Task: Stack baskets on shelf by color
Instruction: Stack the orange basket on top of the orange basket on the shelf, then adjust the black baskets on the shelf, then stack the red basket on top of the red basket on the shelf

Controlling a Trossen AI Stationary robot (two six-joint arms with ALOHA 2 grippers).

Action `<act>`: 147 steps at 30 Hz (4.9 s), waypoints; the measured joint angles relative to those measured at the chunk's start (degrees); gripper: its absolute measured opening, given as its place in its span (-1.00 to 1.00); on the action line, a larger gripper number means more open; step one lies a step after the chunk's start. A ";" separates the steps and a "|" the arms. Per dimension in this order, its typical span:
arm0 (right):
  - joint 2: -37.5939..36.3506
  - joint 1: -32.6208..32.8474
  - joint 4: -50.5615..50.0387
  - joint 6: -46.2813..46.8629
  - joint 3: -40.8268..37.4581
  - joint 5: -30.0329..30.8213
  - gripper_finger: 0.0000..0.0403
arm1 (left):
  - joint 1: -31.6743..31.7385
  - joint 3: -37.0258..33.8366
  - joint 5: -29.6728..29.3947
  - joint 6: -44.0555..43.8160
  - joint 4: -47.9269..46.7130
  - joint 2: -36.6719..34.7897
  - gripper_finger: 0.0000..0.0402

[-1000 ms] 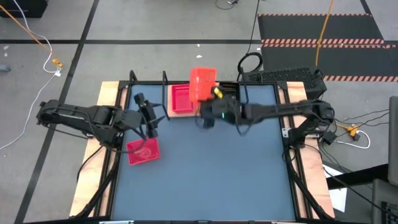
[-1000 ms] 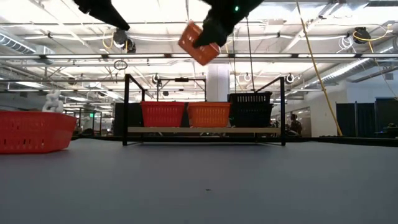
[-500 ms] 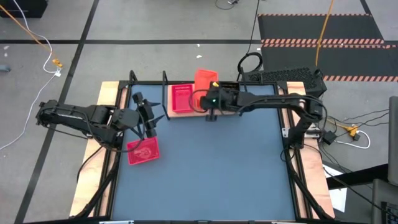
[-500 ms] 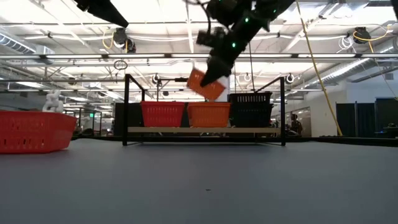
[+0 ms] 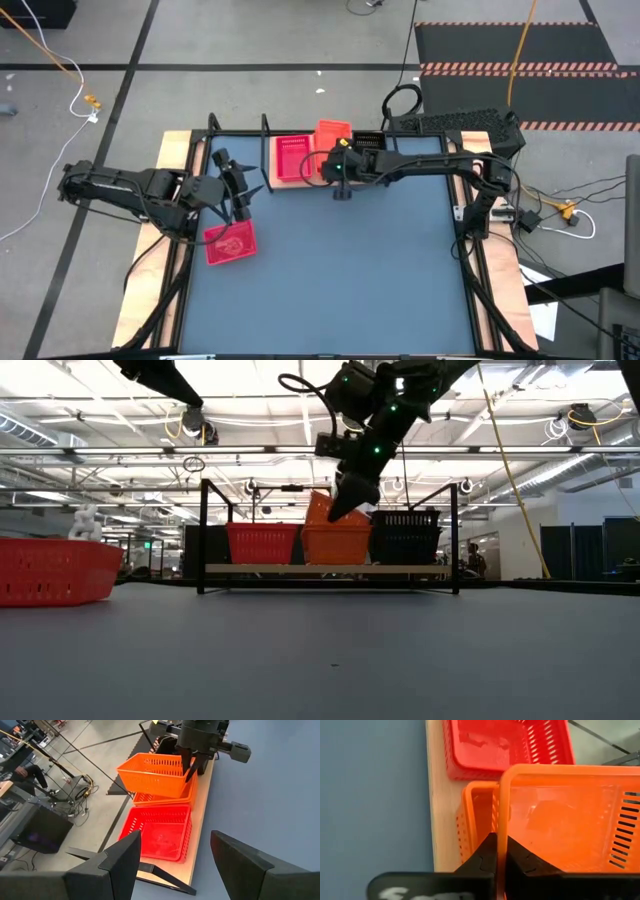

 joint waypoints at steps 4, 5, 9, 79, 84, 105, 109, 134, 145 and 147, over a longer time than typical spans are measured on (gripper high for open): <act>0.04 0.00 -0.60 -0.50 -0.04 0.00 -0.92 | 0.00 0.00 0.00 -0.28 -0.47 0.00 0.20; 0.02 0.01 -0.58 -0.54 -0.04 0.00 -0.89 | -0.01 0.00 0.00 -0.36 -0.44 0.00 0.20; 0.00 0.02 -0.59 -0.60 -0.04 0.01 -0.74 | -0.01 0.00 0.00 -0.64 -0.46 0.00 0.20; 33.08 17.99 8.24 -25.73 35.68 -11.62 -0.61 | 0.01 0.04 -3.58 -4.70 -10.30 -7.31 0.20; 36.70 18.58 12.76 -50.90 36.76 -8.89 -0.61 | 0.01 0.04 -3.58 -4.69 -11.96 -7.19 0.20; 39.80 17.57 21.62 -62.78 36.76 -8.70 -0.59 | 0.01 0.04 -3.56 -6.10 -12.72 -7.19 0.20; 39.80 17.57 21.62 -62.92 36.76 -9.55 -0.42 | 0.01 0.04 -3.54 -6.20 -12.89 -7.19 0.20; 38.39 20.21 13.29 -51.38 36.72 -19.30 -0.97 | -0.01 0.02 -3.54 -6.03 -13.12 -7.17 0.20; 24.19 25.34 -9.20 -13.75 36.72 -15.96 -0.99 | 0.01 0.02 -15.27 -7.72 -12.26 -8.89 0.20; 21.28 25.93 -12.65 -10.28 36.72 -11.58 -0.99 | 0.01 0.02 -15.47 -7.74 -12.30 -9.75 0.20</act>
